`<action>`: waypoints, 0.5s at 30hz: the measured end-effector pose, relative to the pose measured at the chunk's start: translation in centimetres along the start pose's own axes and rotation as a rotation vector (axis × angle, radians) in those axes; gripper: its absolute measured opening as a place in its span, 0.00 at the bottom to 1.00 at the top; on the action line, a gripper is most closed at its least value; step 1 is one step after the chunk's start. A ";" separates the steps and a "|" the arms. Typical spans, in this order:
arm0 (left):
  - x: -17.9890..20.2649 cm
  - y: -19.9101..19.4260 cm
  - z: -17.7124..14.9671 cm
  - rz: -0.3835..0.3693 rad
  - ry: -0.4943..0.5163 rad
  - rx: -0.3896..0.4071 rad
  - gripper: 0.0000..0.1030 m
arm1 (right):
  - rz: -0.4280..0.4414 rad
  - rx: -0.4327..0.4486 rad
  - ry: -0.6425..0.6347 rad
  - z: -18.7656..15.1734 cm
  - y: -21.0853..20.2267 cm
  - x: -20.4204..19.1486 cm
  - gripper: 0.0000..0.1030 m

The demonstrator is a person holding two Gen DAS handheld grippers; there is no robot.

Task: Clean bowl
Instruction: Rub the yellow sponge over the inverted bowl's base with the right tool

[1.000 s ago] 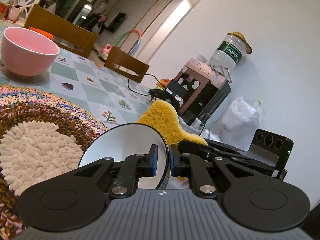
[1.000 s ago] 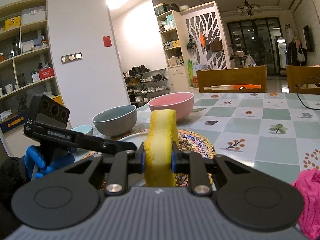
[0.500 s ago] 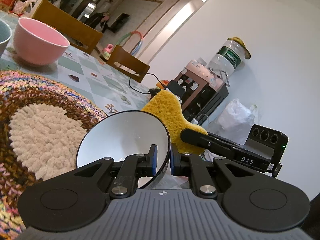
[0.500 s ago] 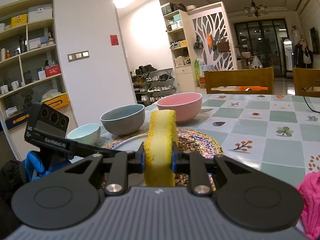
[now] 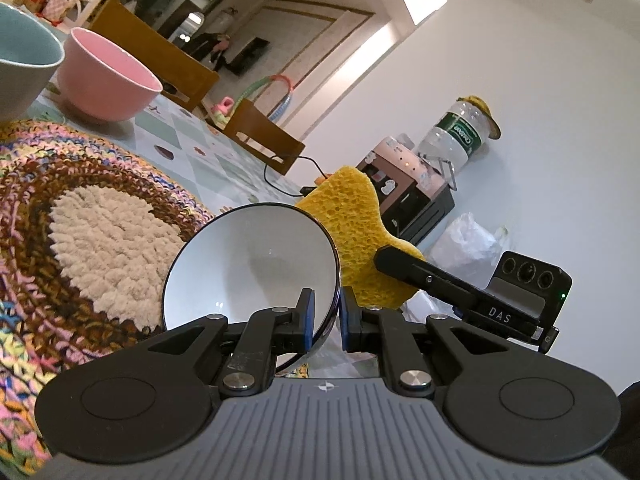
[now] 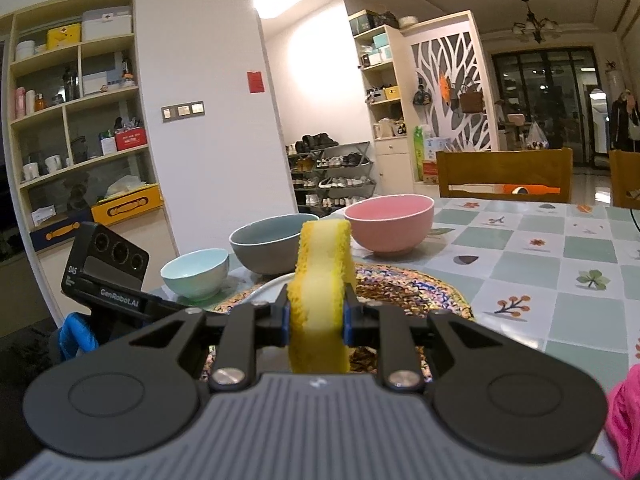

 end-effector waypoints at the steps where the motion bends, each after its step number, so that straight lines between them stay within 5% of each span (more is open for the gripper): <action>1: 0.0 -0.2 0.0 0.001 -0.003 0.002 0.14 | 0.004 0.000 -0.004 0.0 0.0 -0.2 0.23; 15: -0.7 -2.5 -0.2 0.013 -0.042 0.013 0.16 | 0.070 -0.030 -0.089 1.2 0.8 -2.5 0.23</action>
Point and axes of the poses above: each gripper's, at about its wrist camera, not at the fingertips, and y roughly the way its jaws point, x to its right, z to its top, the point moved 9 cm from there along y, roughly the way its jaws point, and after that the axes turned 6 degrees about z, right-handed, at the moved point
